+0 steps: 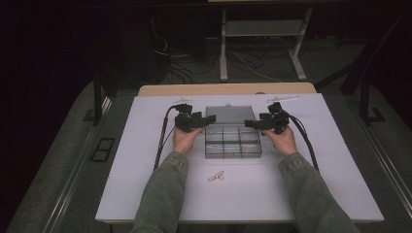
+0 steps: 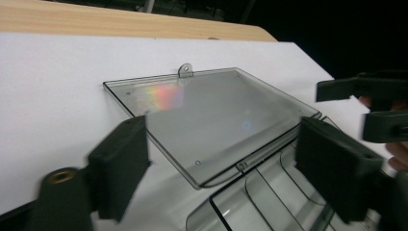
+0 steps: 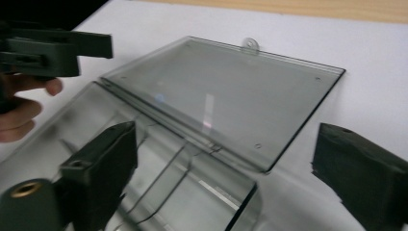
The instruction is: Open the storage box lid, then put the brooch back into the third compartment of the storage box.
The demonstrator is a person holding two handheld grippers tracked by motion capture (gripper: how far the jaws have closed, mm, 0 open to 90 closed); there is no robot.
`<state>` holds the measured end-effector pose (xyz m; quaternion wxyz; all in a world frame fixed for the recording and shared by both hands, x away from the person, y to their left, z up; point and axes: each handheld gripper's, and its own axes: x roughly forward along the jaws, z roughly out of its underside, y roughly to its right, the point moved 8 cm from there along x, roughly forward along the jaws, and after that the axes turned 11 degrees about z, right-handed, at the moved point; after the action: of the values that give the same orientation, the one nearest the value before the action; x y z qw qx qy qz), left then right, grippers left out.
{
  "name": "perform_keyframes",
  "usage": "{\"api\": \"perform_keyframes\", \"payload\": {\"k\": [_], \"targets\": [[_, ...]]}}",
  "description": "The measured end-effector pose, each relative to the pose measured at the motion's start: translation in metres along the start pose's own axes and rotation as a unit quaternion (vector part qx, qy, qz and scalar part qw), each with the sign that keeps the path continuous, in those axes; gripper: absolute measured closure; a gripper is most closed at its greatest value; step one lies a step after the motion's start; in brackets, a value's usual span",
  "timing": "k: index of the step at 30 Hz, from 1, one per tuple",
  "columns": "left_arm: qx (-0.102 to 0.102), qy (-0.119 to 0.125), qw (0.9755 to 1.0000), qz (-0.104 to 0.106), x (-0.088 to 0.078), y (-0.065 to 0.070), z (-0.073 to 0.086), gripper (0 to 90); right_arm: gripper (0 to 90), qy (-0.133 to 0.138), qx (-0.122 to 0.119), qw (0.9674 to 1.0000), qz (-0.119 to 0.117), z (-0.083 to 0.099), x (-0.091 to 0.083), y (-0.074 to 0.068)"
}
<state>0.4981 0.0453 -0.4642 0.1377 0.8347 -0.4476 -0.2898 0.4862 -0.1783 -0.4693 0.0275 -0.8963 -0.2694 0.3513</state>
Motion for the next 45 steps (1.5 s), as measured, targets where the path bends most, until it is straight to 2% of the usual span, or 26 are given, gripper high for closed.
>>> {"api": "perform_keyframes", "payload": {"k": [5,7,14,19,32,37,40,42,45], "targets": [[-0.001,-0.007,0.9999,0.010,-0.007,0.008,0.002,3.5,0.4,0.018,-0.007,0.9998,0.005,0.006,-0.018,-0.006],[0.000,-0.009,0.9999,0.013,-0.010,0.012,0.002,0.0,0.4,0.018,-0.013,0.9998,0.000,0.010,-0.025,-0.009],[0.022,-0.008,0.9993,0.027,-0.021,0.029,0.001,0.0,0.5,0.024,-0.025,0.9993,-0.016,0.020,-0.054,-0.018],[0.035,-0.012,0.9984,0.042,-0.029,0.041,0.001,0.0,0.5,0.031,-0.024,0.9989,-0.027,0.028,-0.073,-0.023],[0.072,-0.026,0.9947,0.069,-0.047,0.078,0.005,0.0,0.5,0.049,-0.029,0.9979,-0.031,0.048,-0.113,-0.030],[0.079,-0.028,0.9938,0.073,-0.053,0.089,0.009,0.0,0.5,0.050,-0.031,0.9977,-0.035,0.057,-0.124,-0.034],[0.080,-0.030,0.9934,0.077,-0.056,0.094,0.012,0.0,0.5,0.050,-0.038,0.9976,-0.029,0.062,-0.129,-0.034],[0.082,-0.033,0.9927,0.081,-0.057,0.097,0.015,0.0,0.5,0.053,-0.030,0.9975,-0.036,0.065,-0.132,-0.035],[0.085,-0.037,0.9920,0.086,-0.059,0.101,0.019,0.0,0.5,0.046,-0.040,0.9976,-0.031,0.072,-0.134,-0.036]]}}
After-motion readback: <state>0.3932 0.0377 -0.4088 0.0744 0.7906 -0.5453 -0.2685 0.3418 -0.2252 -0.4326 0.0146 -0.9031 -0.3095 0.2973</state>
